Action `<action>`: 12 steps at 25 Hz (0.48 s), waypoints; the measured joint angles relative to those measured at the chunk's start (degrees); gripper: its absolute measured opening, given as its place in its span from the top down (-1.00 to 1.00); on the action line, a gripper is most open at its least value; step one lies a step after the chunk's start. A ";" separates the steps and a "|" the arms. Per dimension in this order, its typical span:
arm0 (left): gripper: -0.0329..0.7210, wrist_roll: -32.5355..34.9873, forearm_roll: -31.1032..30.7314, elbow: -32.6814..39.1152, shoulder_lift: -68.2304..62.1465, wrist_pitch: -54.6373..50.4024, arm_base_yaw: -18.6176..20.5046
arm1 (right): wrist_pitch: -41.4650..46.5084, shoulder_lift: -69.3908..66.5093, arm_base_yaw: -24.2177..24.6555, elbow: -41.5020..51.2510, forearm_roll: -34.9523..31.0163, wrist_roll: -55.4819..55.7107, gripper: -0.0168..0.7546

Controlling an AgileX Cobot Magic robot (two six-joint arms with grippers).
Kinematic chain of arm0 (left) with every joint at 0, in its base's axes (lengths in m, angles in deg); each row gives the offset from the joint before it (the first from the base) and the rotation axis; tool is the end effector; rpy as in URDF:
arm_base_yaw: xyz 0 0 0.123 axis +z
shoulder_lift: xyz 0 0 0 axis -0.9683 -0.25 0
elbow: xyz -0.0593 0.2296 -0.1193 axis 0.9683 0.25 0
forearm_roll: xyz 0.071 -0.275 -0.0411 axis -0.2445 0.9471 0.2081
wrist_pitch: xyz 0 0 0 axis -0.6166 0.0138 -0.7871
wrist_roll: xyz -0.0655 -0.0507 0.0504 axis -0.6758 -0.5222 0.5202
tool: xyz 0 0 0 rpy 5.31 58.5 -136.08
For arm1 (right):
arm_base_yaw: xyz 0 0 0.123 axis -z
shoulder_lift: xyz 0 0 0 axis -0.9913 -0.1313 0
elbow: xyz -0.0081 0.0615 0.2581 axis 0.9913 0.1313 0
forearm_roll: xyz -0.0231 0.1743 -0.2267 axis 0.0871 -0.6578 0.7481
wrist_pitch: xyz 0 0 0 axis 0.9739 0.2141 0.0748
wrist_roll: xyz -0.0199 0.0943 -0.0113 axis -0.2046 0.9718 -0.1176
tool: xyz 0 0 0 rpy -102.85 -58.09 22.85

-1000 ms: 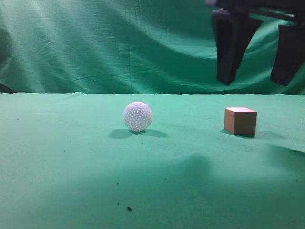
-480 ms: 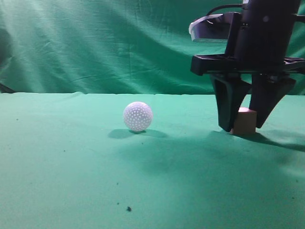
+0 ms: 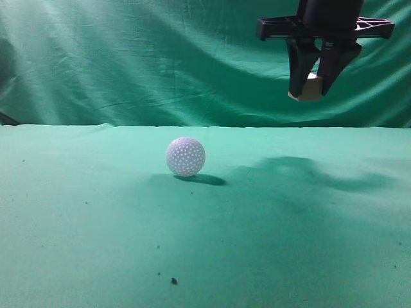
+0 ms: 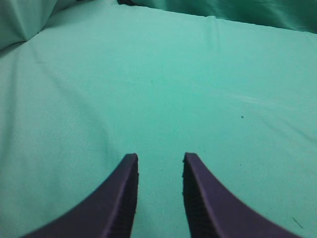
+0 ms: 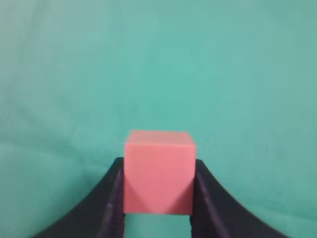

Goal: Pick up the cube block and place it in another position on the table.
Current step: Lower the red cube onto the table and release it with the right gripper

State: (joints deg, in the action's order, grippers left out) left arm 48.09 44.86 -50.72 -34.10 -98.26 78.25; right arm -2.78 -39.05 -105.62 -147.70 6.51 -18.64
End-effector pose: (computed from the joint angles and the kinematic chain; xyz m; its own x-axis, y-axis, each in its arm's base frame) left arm 0.1132 0.0106 0.1719 -0.2628 -0.1461 -0.9537 -0.1361 0.9842 -0.1133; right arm 0.4022 0.1571 0.1842 -0.8391 -0.2317 -0.4922 -0.2292 0.9711 -0.0664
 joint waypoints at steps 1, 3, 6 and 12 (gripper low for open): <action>0.22 0.00 0.00 0.00 0.00 0.00 0.00 | 0.83 -1.75 0.46 -1.72 0.00 0.00 0.39; 0.22 0.00 0.00 0.00 0.00 0.00 0.00 | 2.59 -5.18 0.70 -5.46 0.00 -1.01 0.39; 0.22 0.00 0.00 0.00 0.00 0.00 0.00 | 5.08 -10.04 0.70 -9.44 -0.97 -2.31 0.39; 0.22 0.00 0.00 0.00 0.00 0.00 0.00 | 8.10 -14.17 0.70 -12.06 -4.23 -2.66 0.39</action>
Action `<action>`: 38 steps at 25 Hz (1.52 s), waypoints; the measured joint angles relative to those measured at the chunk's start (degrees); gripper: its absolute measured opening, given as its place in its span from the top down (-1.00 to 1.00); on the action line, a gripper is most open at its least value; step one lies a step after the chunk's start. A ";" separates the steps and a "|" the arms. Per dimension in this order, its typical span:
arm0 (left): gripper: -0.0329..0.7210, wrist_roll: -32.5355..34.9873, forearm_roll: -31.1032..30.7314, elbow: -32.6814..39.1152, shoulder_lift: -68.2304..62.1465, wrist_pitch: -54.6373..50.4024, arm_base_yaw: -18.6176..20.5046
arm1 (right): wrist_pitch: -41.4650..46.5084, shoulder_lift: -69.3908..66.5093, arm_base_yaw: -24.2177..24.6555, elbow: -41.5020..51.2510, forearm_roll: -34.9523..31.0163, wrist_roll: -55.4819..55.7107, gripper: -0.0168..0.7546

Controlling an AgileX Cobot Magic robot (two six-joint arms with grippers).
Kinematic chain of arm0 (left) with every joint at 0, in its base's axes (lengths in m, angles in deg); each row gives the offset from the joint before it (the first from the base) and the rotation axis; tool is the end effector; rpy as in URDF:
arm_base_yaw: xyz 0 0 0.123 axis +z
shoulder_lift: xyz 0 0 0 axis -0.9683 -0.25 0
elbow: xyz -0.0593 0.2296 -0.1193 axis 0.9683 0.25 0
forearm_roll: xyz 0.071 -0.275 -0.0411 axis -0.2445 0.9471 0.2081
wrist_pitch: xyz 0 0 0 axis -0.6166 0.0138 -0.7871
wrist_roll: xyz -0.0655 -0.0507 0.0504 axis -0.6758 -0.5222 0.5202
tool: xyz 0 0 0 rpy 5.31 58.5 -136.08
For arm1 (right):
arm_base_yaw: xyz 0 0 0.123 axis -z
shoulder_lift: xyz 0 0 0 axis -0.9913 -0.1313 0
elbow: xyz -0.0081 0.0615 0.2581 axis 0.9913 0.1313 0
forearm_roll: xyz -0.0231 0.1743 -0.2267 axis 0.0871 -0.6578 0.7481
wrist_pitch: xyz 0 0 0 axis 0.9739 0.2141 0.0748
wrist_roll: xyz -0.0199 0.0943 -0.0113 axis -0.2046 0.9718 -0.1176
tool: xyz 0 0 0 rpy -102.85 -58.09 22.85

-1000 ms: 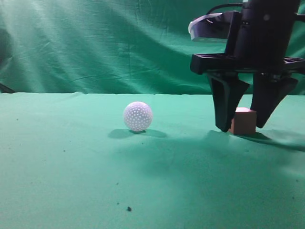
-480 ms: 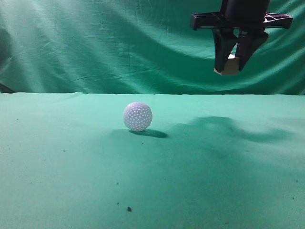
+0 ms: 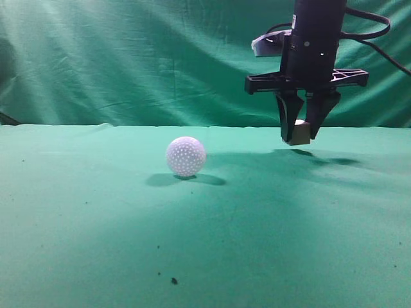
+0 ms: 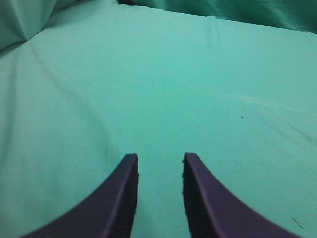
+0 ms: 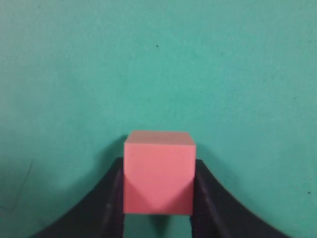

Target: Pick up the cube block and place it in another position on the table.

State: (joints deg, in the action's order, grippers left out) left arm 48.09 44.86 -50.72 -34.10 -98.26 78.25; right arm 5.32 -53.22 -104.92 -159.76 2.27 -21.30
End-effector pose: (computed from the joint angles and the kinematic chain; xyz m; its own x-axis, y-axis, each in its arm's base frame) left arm 0.1132 0.0106 0.1719 -0.2628 -0.1461 -0.9537 -0.1361 0.9842 -0.1133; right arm 0.4356 0.1684 0.1315 -0.9192 -0.2246 -0.3234 -0.2170 0.9743 -0.0598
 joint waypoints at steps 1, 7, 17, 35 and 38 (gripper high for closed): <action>0.22 0.00 0.00 0.00 0.00 0.00 0.00 | 0.14 -0.03 0.00 0.00 -0.74 0.00 0.39; 0.22 0.00 0.00 0.00 0.00 0.00 0.00 | 4.80 -0.03 0.00 -2.33 -2.75 0.00 -0.43; 0.22 0.00 0.00 0.00 0.00 0.00 0.00 | 17.11 13.82 0.00 -5.78 -2.99 -2.00 0.87; 0.22 0.00 0.00 0.00 0.00 0.00 0.00 | 10.67 62.53 0.00 36.72 -6.44 -0.50 0.96; 0.22 0.00 0.00 0.00 0.00 0.00 0.00 | 11.66 69.25 0.00 39.90 -8.42 -0.50 0.96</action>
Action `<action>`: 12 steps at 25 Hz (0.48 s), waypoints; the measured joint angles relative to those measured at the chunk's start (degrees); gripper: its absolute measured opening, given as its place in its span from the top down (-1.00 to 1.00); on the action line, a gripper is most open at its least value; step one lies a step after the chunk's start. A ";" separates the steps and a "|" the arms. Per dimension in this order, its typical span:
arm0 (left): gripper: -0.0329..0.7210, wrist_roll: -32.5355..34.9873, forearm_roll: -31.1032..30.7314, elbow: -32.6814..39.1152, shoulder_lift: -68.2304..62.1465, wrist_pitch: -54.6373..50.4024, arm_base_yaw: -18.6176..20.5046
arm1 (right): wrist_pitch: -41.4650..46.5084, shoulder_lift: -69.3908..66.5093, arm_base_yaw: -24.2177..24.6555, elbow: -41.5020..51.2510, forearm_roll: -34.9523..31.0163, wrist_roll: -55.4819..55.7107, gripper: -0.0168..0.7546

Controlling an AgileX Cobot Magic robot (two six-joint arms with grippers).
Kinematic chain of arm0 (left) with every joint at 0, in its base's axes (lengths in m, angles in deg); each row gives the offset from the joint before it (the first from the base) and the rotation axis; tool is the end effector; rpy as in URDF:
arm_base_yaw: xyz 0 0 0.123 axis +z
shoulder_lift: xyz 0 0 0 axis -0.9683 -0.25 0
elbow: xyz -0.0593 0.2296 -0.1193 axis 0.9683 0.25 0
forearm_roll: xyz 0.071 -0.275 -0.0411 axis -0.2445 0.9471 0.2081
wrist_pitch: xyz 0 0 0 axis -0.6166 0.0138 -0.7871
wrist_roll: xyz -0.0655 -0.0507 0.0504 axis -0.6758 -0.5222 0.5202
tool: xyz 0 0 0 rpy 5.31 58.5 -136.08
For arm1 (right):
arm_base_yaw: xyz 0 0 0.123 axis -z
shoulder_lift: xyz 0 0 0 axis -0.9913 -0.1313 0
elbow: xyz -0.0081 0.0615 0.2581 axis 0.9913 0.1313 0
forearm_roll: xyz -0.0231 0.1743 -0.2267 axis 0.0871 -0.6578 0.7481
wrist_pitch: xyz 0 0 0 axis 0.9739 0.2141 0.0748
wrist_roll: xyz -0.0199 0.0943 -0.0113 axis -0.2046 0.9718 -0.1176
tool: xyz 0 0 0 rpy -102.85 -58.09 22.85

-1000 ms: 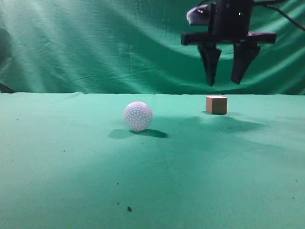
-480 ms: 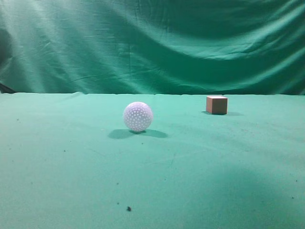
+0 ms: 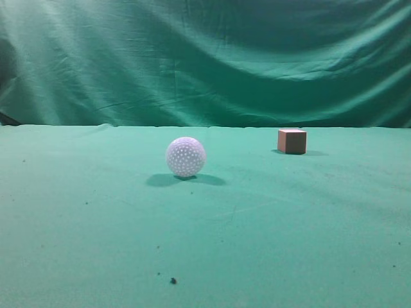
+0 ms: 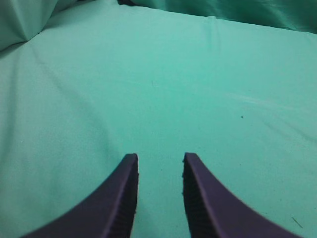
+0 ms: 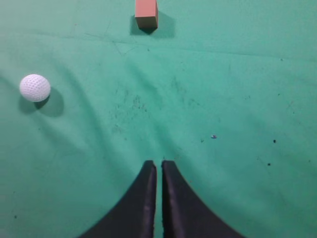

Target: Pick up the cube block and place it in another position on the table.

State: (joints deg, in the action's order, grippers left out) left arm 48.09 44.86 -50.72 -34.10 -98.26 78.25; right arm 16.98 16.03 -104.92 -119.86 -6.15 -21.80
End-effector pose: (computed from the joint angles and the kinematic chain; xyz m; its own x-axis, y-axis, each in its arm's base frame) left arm 0.1132 0.0106 0.1719 -0.2628 -0.1461 -0.9537 -0.1361 0.9842 -0.1133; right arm 0.1937 0.0796 0.3153 -0.8205 -0.0846 -0.5653 -0.1917 0.9724 0.1328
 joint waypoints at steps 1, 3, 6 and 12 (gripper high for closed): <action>0.22 0.00 0.00 0.00 0.00 0.00 0.00 | 1.15 2.02 0.00 0.34 -0.80 0.00 0.96; 0.22 0.00 0.00 0.00 0.00 0.00 0.00 | 3.89 5.12 0.00 0.64 -1.11 0.00 0.96; 0.22 0.00 0.00 0.00 0.00 0.00 0.00 | 6.81 8.65 0.00 0.64 -0.33 0.11 0.96; 0.22 0.00 0.00 0.00 0.00 0.00 0.00 | 2.69 10.80 0.00 1.31 0.50 -8.79 0.96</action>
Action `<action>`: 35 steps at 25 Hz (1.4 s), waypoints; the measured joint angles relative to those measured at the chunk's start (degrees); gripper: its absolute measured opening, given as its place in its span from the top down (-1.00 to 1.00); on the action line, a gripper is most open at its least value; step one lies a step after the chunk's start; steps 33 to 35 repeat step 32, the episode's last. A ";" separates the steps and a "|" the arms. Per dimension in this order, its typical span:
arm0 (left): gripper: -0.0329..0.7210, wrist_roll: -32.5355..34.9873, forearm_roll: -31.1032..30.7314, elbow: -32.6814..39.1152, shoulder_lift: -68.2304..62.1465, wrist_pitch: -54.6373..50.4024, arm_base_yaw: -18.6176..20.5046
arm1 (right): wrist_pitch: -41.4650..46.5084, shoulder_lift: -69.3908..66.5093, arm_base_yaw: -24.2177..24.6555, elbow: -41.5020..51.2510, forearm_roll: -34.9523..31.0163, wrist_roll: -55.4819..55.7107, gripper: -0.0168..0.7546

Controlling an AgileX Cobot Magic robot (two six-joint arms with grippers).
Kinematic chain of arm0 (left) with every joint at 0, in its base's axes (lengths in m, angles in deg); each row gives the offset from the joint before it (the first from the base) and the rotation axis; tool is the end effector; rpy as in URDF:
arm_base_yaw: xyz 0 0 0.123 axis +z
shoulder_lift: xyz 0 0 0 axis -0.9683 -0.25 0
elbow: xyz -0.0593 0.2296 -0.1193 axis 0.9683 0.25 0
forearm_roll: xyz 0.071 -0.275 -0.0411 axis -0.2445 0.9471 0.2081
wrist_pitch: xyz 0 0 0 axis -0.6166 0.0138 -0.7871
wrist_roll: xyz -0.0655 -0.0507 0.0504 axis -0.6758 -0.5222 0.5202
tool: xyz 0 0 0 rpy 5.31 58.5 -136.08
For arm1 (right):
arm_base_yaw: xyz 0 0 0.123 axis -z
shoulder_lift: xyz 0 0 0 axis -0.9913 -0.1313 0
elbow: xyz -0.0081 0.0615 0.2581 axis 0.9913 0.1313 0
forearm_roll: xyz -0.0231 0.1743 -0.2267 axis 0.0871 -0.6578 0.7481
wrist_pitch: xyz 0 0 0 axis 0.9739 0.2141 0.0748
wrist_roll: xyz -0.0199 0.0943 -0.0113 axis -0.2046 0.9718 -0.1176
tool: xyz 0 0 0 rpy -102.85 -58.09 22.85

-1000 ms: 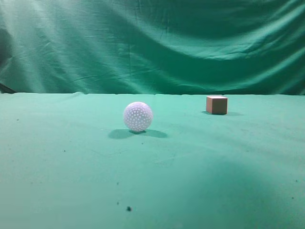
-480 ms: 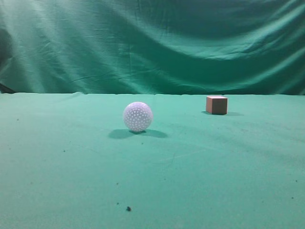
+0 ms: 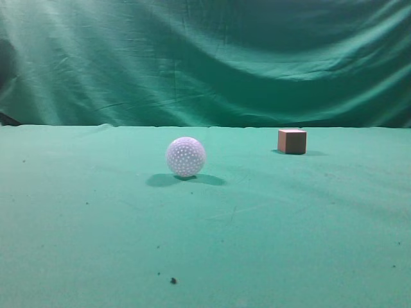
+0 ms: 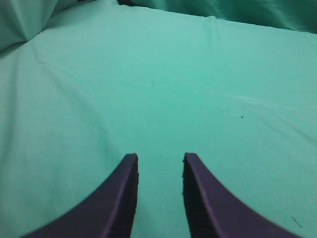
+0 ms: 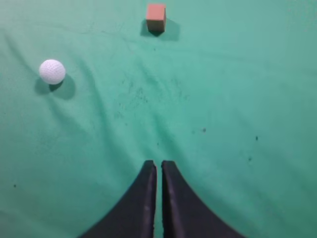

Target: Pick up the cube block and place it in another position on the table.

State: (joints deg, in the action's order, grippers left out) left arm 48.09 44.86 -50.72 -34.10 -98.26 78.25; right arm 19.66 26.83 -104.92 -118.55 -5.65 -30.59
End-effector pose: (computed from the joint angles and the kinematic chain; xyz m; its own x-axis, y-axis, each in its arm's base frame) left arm 0.1132 0.0106 0.1719 -0.2628 -0.1461 -0.9537 -0.1361 0.9842 -0.1133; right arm 0.1547 0.0626 0.3402 -0.7112 -0.2073 -0.6717 -0.3182 0.9470 0.0446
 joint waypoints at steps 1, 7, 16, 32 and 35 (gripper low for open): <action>0.22 0.00 0.00 0.00 0.00 0.00 0.00 | -2.01 0.80 0.00 0.88 0.00 -1.91 0.96; 0.22 0.00 0.00 0.00 0.00 0.00 0.00 | -18.68 11.45 7.99 13.36 -1.91 -8.22 0.96; 0.22 0.00 0.00 0.00 0.00 0.00 0.00 | -35.20 32.76 19.78 40.88 -2.54 -7.15 0.96; 0.22 0.00 0.00 0.00 0.00 0.00 0.00 | -38.29 41.87 20.34 51.60 -2.79 -6.18 0.96; 0.22 0.00 0.00 0.00 0.00 0.00 0.00 | -38.29 41.87 20.34 51.60 -2.79 -6.18 0.96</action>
